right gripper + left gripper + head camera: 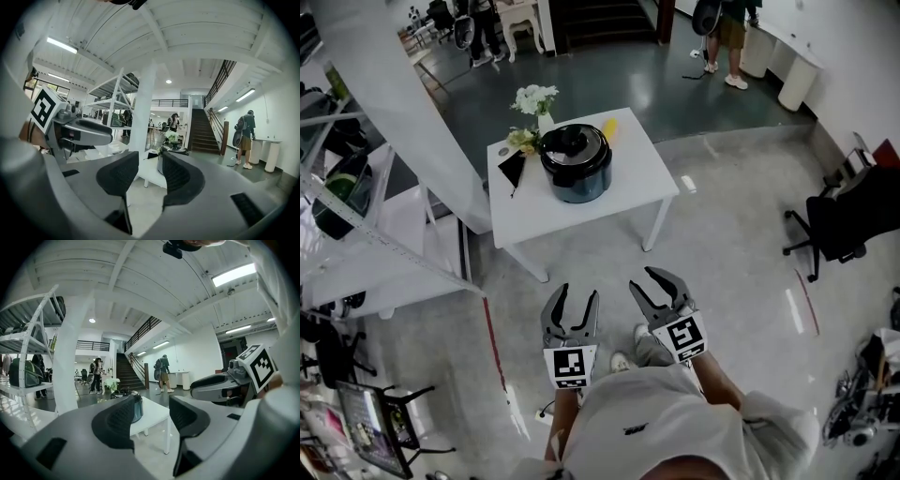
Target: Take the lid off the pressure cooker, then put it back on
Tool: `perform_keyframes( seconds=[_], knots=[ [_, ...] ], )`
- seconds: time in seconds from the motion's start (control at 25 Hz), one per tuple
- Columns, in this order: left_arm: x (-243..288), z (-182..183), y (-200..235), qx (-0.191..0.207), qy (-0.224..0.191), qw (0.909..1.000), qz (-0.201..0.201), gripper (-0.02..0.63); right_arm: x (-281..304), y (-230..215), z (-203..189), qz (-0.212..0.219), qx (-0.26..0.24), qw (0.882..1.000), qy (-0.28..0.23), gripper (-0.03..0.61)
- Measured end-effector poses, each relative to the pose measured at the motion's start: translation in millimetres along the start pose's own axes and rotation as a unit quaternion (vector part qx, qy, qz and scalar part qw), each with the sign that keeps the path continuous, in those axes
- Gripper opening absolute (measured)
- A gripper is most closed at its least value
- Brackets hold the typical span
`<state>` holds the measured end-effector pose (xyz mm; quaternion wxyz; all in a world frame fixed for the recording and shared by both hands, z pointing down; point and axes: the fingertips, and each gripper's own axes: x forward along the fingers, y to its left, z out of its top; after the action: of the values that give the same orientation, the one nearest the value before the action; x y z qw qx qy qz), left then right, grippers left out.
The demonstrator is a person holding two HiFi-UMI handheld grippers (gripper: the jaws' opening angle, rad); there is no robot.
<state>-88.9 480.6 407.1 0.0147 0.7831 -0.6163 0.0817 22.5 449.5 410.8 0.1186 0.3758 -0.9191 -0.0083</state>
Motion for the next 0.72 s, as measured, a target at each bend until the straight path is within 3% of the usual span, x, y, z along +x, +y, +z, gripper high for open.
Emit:
perform_keyframes(
  seconds=[0.72],
  knots=[
    [111,3,35,-0.006,0.011,0.9998,0.017,0.241,95,-75,1,0.029,-0.001,1.0,-0.001,0.161]
  ],
)
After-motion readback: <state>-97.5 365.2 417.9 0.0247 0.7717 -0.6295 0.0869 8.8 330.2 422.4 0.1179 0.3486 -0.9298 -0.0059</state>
